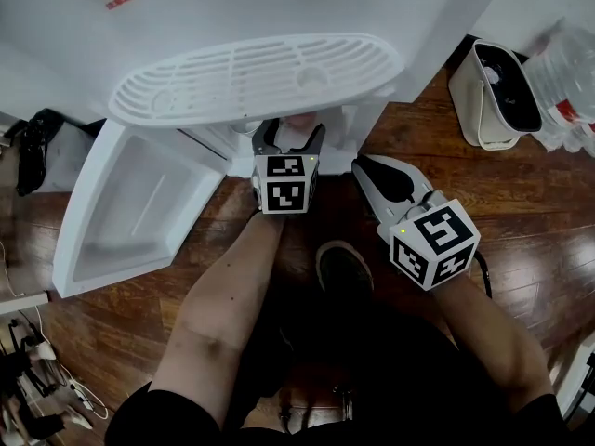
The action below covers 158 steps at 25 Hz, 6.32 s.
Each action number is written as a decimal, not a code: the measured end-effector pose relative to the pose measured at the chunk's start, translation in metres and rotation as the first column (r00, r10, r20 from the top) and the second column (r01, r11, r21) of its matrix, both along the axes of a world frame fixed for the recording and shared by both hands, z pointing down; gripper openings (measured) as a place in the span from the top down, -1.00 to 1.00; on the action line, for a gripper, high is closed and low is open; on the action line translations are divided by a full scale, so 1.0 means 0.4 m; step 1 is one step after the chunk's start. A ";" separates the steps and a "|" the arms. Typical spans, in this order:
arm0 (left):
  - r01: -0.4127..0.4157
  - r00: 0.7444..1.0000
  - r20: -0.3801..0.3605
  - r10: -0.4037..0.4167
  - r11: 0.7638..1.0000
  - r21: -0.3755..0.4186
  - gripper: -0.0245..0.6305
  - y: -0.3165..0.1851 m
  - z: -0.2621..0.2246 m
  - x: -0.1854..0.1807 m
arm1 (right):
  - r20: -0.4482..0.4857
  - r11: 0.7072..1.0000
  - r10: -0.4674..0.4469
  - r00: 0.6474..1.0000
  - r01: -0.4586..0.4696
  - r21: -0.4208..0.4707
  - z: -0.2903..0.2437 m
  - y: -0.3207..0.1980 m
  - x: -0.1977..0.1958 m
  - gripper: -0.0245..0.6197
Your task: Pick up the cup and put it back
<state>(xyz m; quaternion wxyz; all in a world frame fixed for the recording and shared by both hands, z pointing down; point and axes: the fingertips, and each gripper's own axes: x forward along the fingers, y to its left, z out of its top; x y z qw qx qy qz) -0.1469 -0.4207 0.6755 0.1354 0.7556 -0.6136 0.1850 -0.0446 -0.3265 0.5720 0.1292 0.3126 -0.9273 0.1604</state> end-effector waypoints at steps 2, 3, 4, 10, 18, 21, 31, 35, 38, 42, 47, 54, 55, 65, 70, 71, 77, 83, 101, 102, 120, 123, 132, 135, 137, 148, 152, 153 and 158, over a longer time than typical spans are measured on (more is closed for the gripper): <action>-0.003 1.000 0.001 0.003 1.000 -0.005 -0.15 -0.006 0.004 0.002 | 0.006 1.000 0.013 1.000 -0.012 -0.012 0.006 -0.006 0.006 0.84; -0.002 1.000 0.002 0.002 1.000 -0.007 -0.15 -0.009 0.006 0.003 | 0.011 1.000 0.022 1.000 -0.022 -0.021 0.009 -0.010 0.010 0.85; 0.000 1.000 0.002 0.000 1.000 -0.010 -0.16 -0.014 0.008 0.002 | 0.017 0.999 0.030 0.999 -0.029 -0.032 0.012 -0.012 0.014 0.85; 0.010 1.000 0.010 -0.010 1.000 -0.008 -0.19 -0.049 0.007 -0.011 | 0.023 0.999 0.017 1.000 -0.016 -0.044 0.018 -0.010 0.018 0.86; 0.031 0.999 0.014 -0.031 0.999 -0.006 -0.20 -0.073 0.016 -0.017 | 0.024 0.999 -0.007 1.000 0.008 -0.036 0.007 0.005 0.011 0.86; 0.044 0.999 0.007 -0.044 0.999 -0.006 -0.17 -0.076 0.017 -0.020 | 0.027 0.999 0.003 1.000 -0.002 -0.041 0.009 0.003 0.020 0.86; -0.004 0.998 0.056 0.004 1.000 0.007 -0.12 -0.063 0.019 0.011 | 0.051 0.999 0.005 0.999 -0.003 -0.044 -0.001 0.007 0.027 0.86; 0.002 0.998 0.060 -0.003 1.000 0.001 -0.12 -0.041 0.019 0.017 | 0.062 0.999 0.014 0.998 -0.011 -0.051 0.000 0.009 0.032 0.86; -0.014 0.998 0.062 0.014 1.000 0.000 -0.12 -0.016 0.012 0.025 | 0.069 0.998 0.018 0.997 -0.014 -0.057 0.001 0.015 0.031 0.86; -0.031 0.999 0.031 0.030 0.999 0.009 -0.12 0.040 -0.010 0.029 | 0.083 0.998 0.015 0.996 -0.010 -0.063 -0.008 0.026 0.025 0.86; -0.052 0.998 0.032 0.052 0.998 0.020 -0.12 0.111 -0.043 0.029 | 0.096 0.998 0.012 0.995 -0.007 -0.056 -0.029 0.055 0.019 0.86; -0.108 0.994 0.012 0.107 0.991 0.075 -0.11 0.213 -0.163 0.037 | 0.096 0.999 -0.001 0.995 0.005 -0.038 -0.076 0.093 0.023 0.86; -0.109 0.994 0.009 0.109 0.990 0.087 -0.11 0.225 -0.186 0.034 | 0.096 0.999 -0.005 0.995 0.008 -0.033 -0.088 0.097 0.025 0.86; -0.237 0.971 0.005 0.240 0.955 0.178 -0.11 0.393 -0.509 0.063 | 0.104 0.998 -0.055 0.993 0.052 0.038 -0.296 0.187 0.062 0.89; -0.338 0.940 0.017 0.340 0.925 0.174 -0.11 0.495 -0.668 0.072 | 0.091 0.987 -0.130 0.987 0.120 0.107 -0.432 0.250 0.067 0.89; -0.351 0.936 0.023 0.353 0.919 0.181 -0.11 0.514 -0.704 0.072 | 0.081 0.984 -0.146 0.986 0.136 0.116 -0.453 0.262 0.068 0.89; -0.428 0.902 0.063 0.427 0.870 0.245 -0.11 0.634 -0.913 0.105 | 0.055 0.975 -0.174 0.983 0.164 0.149 -0.576 0.322 0.071 0.91; -0.427 0.891 -0.017 0.454 0.849 0.311 -0.11 0.718 -1.093 0.138 | 0.016 0.945 -0.245 0.969 0.236 0.225 -0.741 0.376 0.067 0.92; -0.342 0.909 -0.117 0.399 0.877 0.336 -0.11 0.871 -1.223 0.122 | 0.044 0.928 -0.302 0.952 0.283 0.244 -0.914 0.451 0.066 0.92; -0.345 0.906 -0.127 0.404 0.879 0.329 -0.11 0.872 -1.217 0.122 | 0.044 0.928 -0.302 0.952 0.283 0.241 -0.914 0.452 0.066 0.92; -0.384 0.908 -0.065 0.414 0.884 0.265 -0.11 0.862 -1.151 0.140 | 0.044 0.922 -0.291 0.956 0.268 0.278 -0.928 0.454 0.051 0.92; -0.382 0.908 -0.068 0.413 0.885 0.268 -0.11 0.864 -1.151 0.140 | 0.054 0.924 -0.296 0.953 0.272 0.269 -0.926 0.456 0.053 0.92; -0.384 0.907 -0.069 0.415 0.884 0.266 -0.11 0.866 -1.151 0.138 | 0.070 0.929 -0.289 0.955 0.262 0.261 -0.926 0.447 0.057 0.92; -0.376 0.911 -0.067 0.407 0.886 0.270 -0.11 0.861 -1.152 0.134 | 0.068 0.928 -0.293 0.954 0.266 0.262 -0.921 0.449 0.055 0.92; -0.372 0.913 -0.068 0.403 0.888 0.269 -0.11 0.860 -1.151 0.132 | 0.068 0.929 -0.290 0.955 0.263 0.261 -0.920 0.448 0.056 0.92; -0.366 0.912 -0.082 0.402 0.888 0.279 -0.11 0.861 -1.156 0.129 | 0.088 0.927 -0.289 0.953 0.256 0.274 -0.912 0.454 0.046 0.92; -0.353 0.913 -0.100 0.396 0.887 0.297 -0.11 0.858 -1.162 0.130 | 0.089 0.929 -0.282 0.955 0.249 0.274 -0.902 0.451 0.047 0.91; -0.352 0.913 -0.101 0.396 0.887 0.300 -0.11 0.857 -1.163 0.129 | 0.091 0.930 -0.279 0.956 0.245 0.275 -0.903 0.450 0.047 0.92; -0.358 0.909 -0.103 0.403 0.885 0.298 -0.11 0.854 -1.160 0.130 | 0.116 0.937 -0.258 0.959 0.219 0.273 -0.920 0.438 0.052 0.92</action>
